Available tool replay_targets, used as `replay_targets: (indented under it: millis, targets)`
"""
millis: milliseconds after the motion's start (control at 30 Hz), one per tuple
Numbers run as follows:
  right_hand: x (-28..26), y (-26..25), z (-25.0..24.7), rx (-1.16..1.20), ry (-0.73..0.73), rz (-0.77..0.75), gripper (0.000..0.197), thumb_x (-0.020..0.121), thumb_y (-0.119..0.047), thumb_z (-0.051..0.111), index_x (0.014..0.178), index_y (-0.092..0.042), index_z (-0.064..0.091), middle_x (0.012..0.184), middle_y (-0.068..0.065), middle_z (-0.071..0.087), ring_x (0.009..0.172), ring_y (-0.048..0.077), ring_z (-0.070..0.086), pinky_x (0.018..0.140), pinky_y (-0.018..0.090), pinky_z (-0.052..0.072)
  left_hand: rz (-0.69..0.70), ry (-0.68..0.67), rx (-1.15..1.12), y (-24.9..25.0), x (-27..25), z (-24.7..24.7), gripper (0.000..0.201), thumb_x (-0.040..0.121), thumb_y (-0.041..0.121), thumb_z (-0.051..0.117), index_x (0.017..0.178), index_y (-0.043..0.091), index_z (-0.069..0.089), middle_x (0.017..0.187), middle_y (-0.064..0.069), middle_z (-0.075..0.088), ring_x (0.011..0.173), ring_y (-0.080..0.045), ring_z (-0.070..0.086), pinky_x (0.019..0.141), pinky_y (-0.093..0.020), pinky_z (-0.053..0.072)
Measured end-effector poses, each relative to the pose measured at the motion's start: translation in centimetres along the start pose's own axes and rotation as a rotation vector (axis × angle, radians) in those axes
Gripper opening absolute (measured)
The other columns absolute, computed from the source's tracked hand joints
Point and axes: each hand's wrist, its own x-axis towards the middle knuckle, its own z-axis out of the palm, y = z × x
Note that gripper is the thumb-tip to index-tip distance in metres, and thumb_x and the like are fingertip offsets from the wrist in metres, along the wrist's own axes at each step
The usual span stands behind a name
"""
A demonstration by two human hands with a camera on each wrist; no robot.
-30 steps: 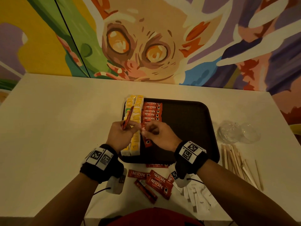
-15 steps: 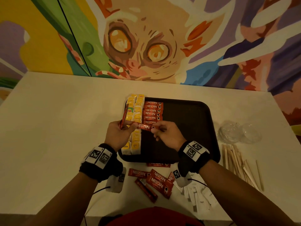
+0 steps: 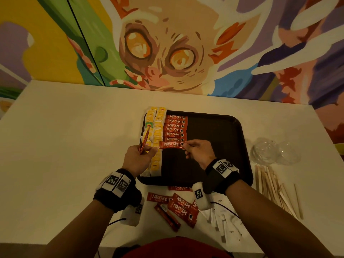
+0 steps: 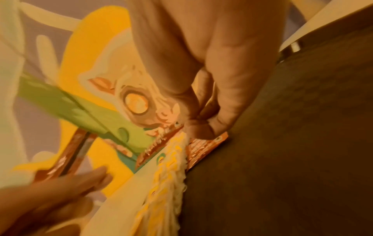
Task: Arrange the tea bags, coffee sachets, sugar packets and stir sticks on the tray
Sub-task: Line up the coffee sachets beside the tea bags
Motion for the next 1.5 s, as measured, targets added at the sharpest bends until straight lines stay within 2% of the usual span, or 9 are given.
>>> replay_targets:
  millis: [200,400,533,700,833,1000,1233,1367,1500]
  targets:
    - [2.3,0.8,-0.8,-0.07,0.128,0.127,0.016,0.092,-0.008,0.064,0.108,-0.006,0.066,0.087,0.006,0.068,0.073,0.013,0.063,0.076,0.033,0.059,-0.035,-0.032,0.004,-0.5,-0.1,-0.5,0.015,0.088,0.025,0.068,0.092,0.012,0.074,0.089,-0.006,0.072,0.078,-0.013,0.066,0.072,-0.025,0.05]
    - [3.9,0.2,0.4,-0.216,0.191,0.261,0.02,0.092,-0.013,0.066,0.109,-0.004,0.067,0.094,0.008,0.069,0.066,0.01,0.061,0.058,0.022,0.055,-0.03,-0.068,-0.019,-0.4,-0.4,-0.8,0.014,0.089,0.023,0.067,0.092,0.01,0.073,0.091,-0.005,0.071,0.084,-0.015,0.067,0.077,-0.029,0.053]
    - [4.8,0.1,1.3,-0.314,0.208,0.297,0.02,0.091,-0.02,0.067,0.106,-0.006,0.067,0.078,0.005,0.066,0.06,0.012,0.063,0.064,0.025,0.059,-0.03,-0.069,-0.015,-0.4,-0.4,-1.0,0.013,0.089,0.024,0.068,0.091,0.011,0.072,0.089,-0.001,0.071,0.079,-0.009,0.066,0.071,-0.023,0.051]
    - [5.5,0.6,2.1,-0.399,0.257,0.295,0.023,0.09,-0.021,0.07,0.107,-0.006,0.066,0.098,0.012,0.071,0.071,0.018,0.069,0.075,0.036,0.062,-0.02,-0.067,0.009,-0.1,-0.7,-1.3,0.01,0.089,0.023,0.067,0.086,0.014,0.07,0.073,0.004,0.066,0.069,-0.004,0.062,0.062,-0.018,0.045]
    - [5.6,0.6,2.3,-0.433,0.244,0.279,0.029,0.086,-0.025,0.073,0.11,-0.011,0.065,0.111,0.012,0.066,0.085,0.022,0.067,0.077,0.038,0.061,-0.018,-0.082,0.015,0.0,-0.8,-1.5,0.011,0.09,0.023,0.066,0.084,0.014,0.069,0.07,0.005,0.065,0.068,-0.004,0.061,0.063,-0.02,0.045]
    - [5.8,0.5,2.5,-0.499,0.232,0.288,0.035,0.086,-0.028,0.073,0.115,-0.012,0.065,0.114,0.011,0.065,0.072,0.02,0.062,0.052,0.028,0.051,-0.015,-0.111,0.03,0.0,-0.8,-1.5,0.012,0.09,0.023,0.065,0.088,0.012,0.069,0.075,0.004,0.065,0.069,-0.002,0.061,0.06,-0.014,0.043]
    - [5.8,0.6,2.3,-0.495,0.219,0.264,0.03,0.086,-0.029,0.073,0.109,-0.012,0.066,0.113,0.012,0.066,0.085,0.026,0.069,0.058,0.03,0.053,-0.004,-0.161,0.023,0.0,-0.8,-1.5,0.008,0.09,0.022,0.065,0.084,0.018,0.068,0.09,0.005,0.066,0.08,-0.003,0.061,0.065,-0.015,0.046]
    - [5.1,0.4,2.0,-0.455,0.231,0.24,0.035,0.086,-0.03,0.073,0.113,-0.012,0.063,0.116,0.012,0.064,0.086,0.025,0.068,0.068,0.035,0.059,0.006,-0.185,0.049,0.1,-0.7,-1.4,0.016,0.09,0.024,0.065,0.088,0.008,0.069,0.092,-0.013,0.07,0.079,-0.018,0.063,0.066,-0.021,0.049]
    - [2.7,-0.5,1.8,-0.339,0.177,0.033,0.019,0.092,-0.029,0.065,0.107,-0.017,0.06,0.113,0.005,0.064,0.088,0.016,0.064,0.081,0.037,0.059,0.042,-0.243,0.088,0.2,-0.7,-1.1,0.012,0.093,0.026,0.062,0.088,0.017,0.067,0.086,0.0,0.068,0.083,-0.015,0.063,0.066,-0.018,0.045]
